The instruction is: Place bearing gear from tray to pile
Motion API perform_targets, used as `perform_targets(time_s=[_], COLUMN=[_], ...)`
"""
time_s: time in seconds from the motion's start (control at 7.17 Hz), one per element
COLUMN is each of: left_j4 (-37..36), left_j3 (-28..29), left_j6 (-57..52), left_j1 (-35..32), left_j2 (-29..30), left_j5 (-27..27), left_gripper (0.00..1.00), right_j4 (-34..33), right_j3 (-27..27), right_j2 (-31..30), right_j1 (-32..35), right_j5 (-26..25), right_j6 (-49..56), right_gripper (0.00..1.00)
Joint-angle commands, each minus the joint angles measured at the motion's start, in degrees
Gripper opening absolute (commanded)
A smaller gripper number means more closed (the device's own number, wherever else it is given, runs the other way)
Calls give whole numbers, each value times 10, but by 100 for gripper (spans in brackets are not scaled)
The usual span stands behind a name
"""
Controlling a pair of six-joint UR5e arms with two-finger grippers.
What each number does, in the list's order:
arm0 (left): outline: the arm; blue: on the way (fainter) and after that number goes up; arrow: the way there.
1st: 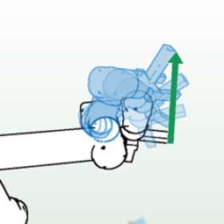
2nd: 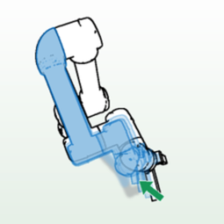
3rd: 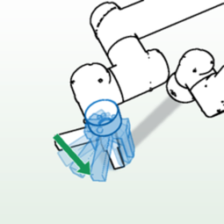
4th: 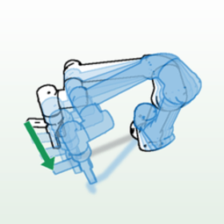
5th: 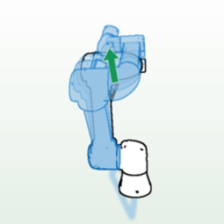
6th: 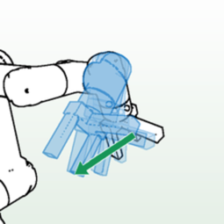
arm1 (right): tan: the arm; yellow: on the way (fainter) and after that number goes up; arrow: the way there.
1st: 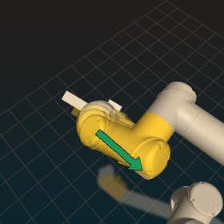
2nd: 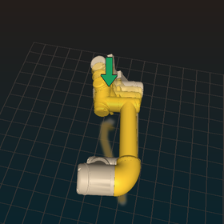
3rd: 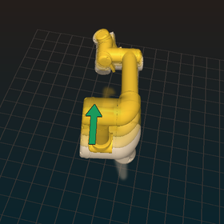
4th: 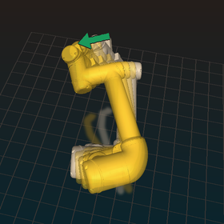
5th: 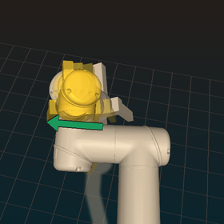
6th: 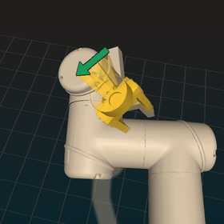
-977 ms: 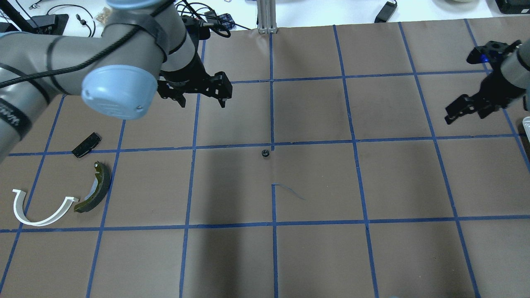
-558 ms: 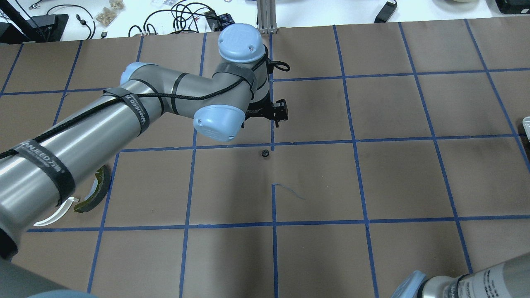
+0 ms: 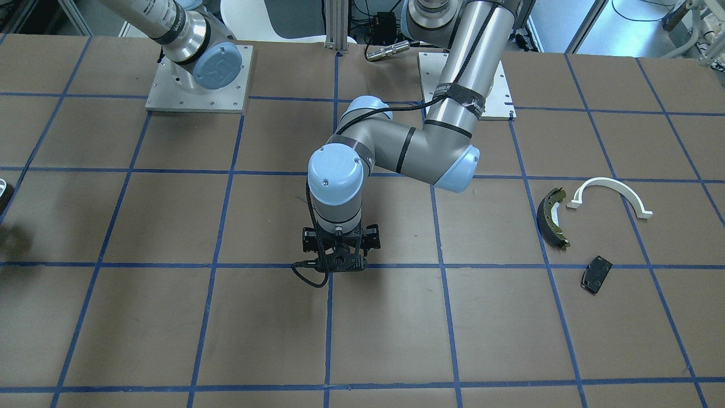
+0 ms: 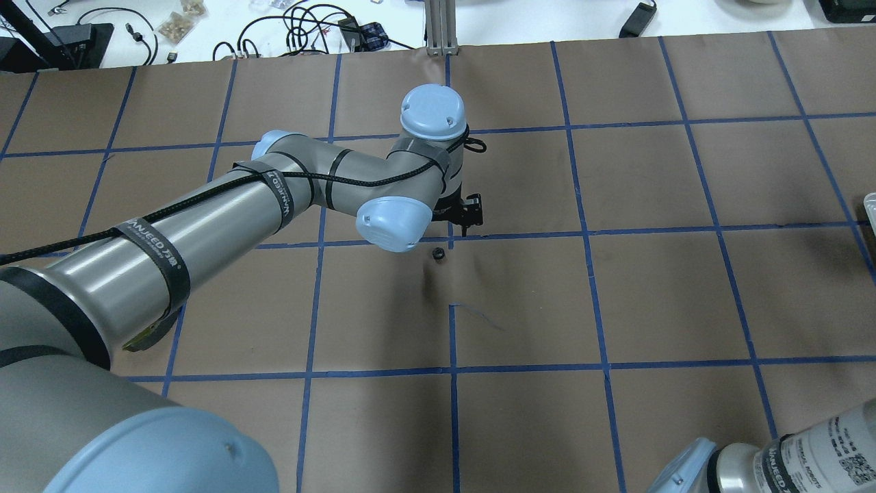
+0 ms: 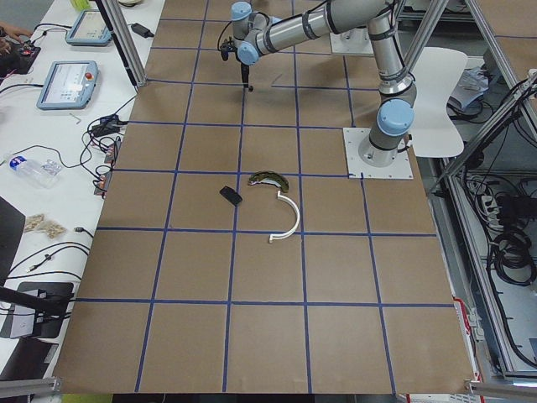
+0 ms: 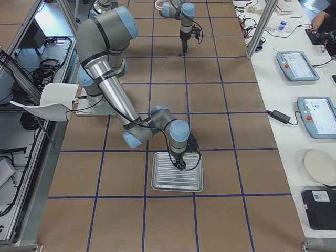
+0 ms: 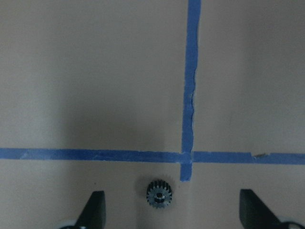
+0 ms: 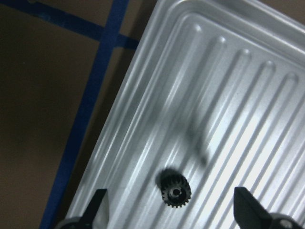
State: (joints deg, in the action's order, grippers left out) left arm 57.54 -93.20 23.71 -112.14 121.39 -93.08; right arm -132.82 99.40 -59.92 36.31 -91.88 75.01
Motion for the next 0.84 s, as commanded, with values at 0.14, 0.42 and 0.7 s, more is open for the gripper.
perform_targets(time_s=[0.14, 0.42, 0.7], left_j4=[-7, -7, -7], left_j3=[-17, -19, -29], left_j6=[-5, -1, -2], left_j1=[2, 2, 2], left_j2=[3, 5, 3], left_j5=[-11, 6, 19], left_gripper=[90, 83, 79], right_j4=[8, 12, 30], right_j3=[-25, -19, -18], right_j2=[24, 20, 10], right_j1=[-4, -5, -1], right_j5=[-12, -15, -18], right_j6=[8, -6, -22], right_gripper=[52, 8, 0])
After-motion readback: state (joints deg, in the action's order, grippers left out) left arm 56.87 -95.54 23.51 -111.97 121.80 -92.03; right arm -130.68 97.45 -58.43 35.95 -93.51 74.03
